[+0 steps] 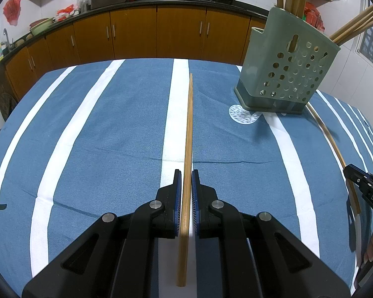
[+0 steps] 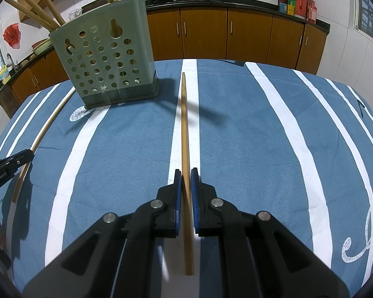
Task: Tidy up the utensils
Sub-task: 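Hold both grasped chopsticks just above the table cloth, then lift both held chopsticks and lower them upright into the green holder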
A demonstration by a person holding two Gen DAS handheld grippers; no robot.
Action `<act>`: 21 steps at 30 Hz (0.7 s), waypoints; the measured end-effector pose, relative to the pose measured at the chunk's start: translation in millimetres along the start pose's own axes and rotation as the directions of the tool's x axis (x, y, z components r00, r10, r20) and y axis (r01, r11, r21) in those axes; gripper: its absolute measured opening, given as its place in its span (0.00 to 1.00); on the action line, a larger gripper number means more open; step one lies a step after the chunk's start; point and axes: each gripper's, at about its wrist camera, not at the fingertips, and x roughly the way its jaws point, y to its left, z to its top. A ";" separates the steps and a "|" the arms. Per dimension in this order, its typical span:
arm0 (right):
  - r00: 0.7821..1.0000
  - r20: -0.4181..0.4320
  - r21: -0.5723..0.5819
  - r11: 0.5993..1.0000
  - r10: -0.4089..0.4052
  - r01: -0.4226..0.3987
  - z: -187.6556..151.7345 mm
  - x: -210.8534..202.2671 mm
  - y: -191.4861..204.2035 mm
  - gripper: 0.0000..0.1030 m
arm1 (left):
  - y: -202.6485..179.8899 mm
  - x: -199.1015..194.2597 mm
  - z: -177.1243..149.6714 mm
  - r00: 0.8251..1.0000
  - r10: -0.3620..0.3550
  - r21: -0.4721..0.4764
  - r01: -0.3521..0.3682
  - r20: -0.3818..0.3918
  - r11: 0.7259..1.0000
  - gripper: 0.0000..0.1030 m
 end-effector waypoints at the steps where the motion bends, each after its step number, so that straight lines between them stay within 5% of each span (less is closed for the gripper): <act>1: 1.000 0.000 0.000 1.000 0.000 0.000 0.0 0.1 0.0 0.09 | 0.0 0.0 0.0 1.000 0.000 0.000 0.000 0.000 1.000 0.09; 21: 1.000 -0.003 0.007 1.000 0.010 -0.010 -16.1 -13.1 -4.9 0.09 | -0.4 -8.3 -11.6 1.000 0.000 -0.013 0.000 0.001 1.000 0.09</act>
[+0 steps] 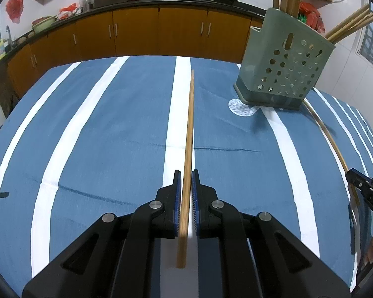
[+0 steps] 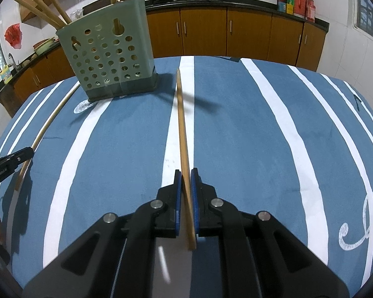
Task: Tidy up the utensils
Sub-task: 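Lift both held chopsticks and lower them upright into the green holder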
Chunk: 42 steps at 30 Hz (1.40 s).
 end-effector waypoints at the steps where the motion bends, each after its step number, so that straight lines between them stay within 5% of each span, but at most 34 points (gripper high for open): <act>1: 1.000 0.000 0.001 1.000 0.000 0.000 0.0 0.2 0.0 0.09 | -0.2 -0.1 -0.1 1.000 0.000 -0.001 0.000 0.000 1.000 0.09; 7: 0.999 0.051 0.015 1.000 0.007 -0.008 5.9 -16.2 -4.8 0.07 | 3.3 -6.1 2.1 1.000 -0.014 -0.012 0.014 -0.006 1.000 0.07; 19: 0.956 0.292 0.026 0.999 0.010 -0.018 46.1 -95.6 -14.0 0.07 | 9.9 -92.6 48.5 0.968 -0.053 -0.018 0.059 0.245 0.998 0.07; 26: 0.928 0.372 0.025 0.999 0.013 -0.024 62.6 -119.9 -16.1 0.07 | 8.0 -114.6 71.6 0.949 -0.071 -0.012 0.078 0.306 0.997 0.07; 37: 0.856 0.501 0.021 0.986 0.132 -0.164 94.4 -184.2 -17.3 0.07 | -11.0 -150.8 91.0 0.918 -0.173 0.065 0.160 0.358 0.985 0.07; 42: 0.793 0.571 0.007 0.964 0.213 -0.264 110.6 -217.5 -13.0 0.07 | -33.2 -174.3 105.9 0.874 -0.244 0.094 0.225 0.420 0.970 0.07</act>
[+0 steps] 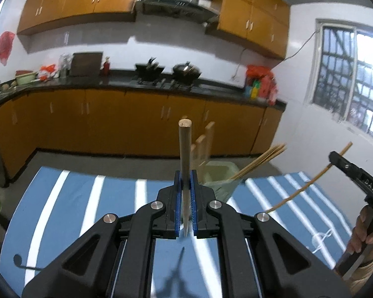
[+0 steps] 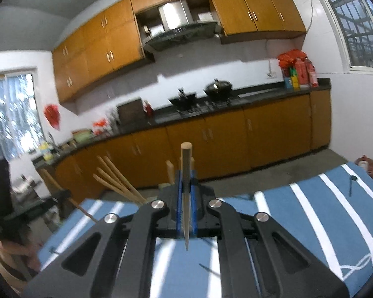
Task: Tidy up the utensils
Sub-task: 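Lift both held chopsticks and lower them upright into the green holder, then open both tools to release the chopsticks into the holder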
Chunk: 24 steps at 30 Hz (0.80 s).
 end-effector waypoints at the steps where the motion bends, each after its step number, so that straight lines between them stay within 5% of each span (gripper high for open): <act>1: 1.000 0.024 0.004 1.000 0.013 -0.013 6.8 -2.8 3.2 0.07 | -4.9 -0.3 4.9 1.000 -0.008 0.002 0.008 0.018 1.000 0.07; 7: 0.987 0.160 0.003 1.000 0.027 -0.028 38.4 -1.7 22.5 0.07 | -29.1 -1.9 41.5 0.984 -0.025 0.002 0.025 0.177 1.000 0.07; 12: 0.982 0.191 -0.042 0.999 -0.006 0.014 46.8 27.8 35.3 0.07 | -39.8 16.6 53.2 0.968 0.027 0.023 -0.033 0.249 0.999 0.07; 24: 0.999 0.016 -0.083 0.996 -0.032 0.034 14.9 107.2 32.7 0.11 | -34.6 71.0 19.2 0.990 0.043 0.009 -0.045 0.136 0.999 0.07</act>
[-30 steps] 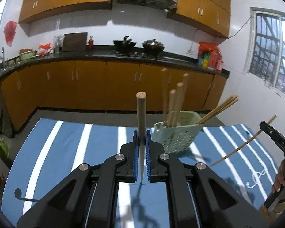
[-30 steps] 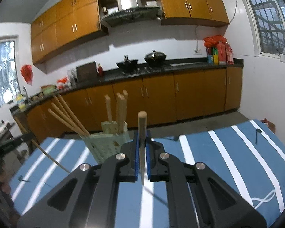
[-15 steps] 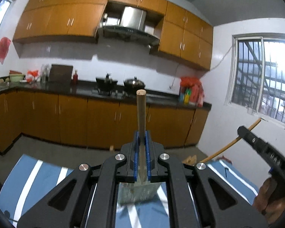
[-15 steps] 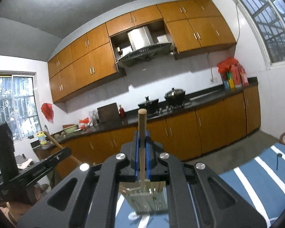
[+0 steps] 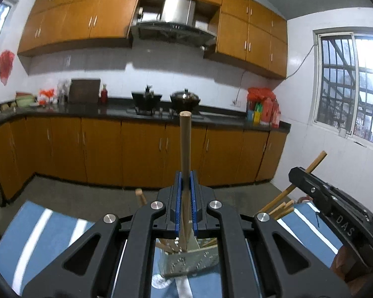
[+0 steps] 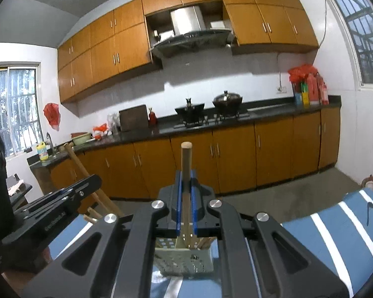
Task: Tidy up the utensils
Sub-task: 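Open both tools to release the chopsticks into the holder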
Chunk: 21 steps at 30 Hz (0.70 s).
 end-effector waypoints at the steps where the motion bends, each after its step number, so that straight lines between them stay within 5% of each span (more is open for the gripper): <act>1: 1.000 0.003 -0.001 1.000 -0.005 0.005 -1.1 -1.0 -0.5 0.11 | 3.0 -3.2 0.9 1.000 0.000 -0.010 0.000 0.001 1.000 0.07; 4: 1.000 0.010 0.012 1.000 -0.009 0.009 0.2 -6.3 -2.6 0.17 | 7.1 -9.3 5.3 1.000 -0.002 -0.025 0.002 0.004 1.000 0.09; 8: 0.999 0.039 0.027 1.000 -0.014 0.013 5.3 -23.5 -10.0 0.23 | 12.2 -25.6 14.7 0.999 0.013 -0.035 -0.012 0.031 0.999 0.36; 10: 0.998 0.059 0.031 0.999 -0.021 0.019 7.0 -38.8 -13.2 0.30 | 15.8 -36.2 18.7 0.999 0.022 -0.041 -0.021 0.039 0.999 0.38; 12: 0.997 0.070 0.029 0.999 -0.027 0.025 6.0 -52.7 -16.1 0.41 | 18.8 -44.7 21.0 0.999 0.033 -0.046 -0.031 0.038 0.998 0.42; 21: 0.988 0.064 -0.057 0.988 -0.138 0.141 -43.9 -106.6 -8.0 0.92 | 29.3 -100.2 -14.0 0.991 0.132 0.012 -0.132 0.022 0.991 0.93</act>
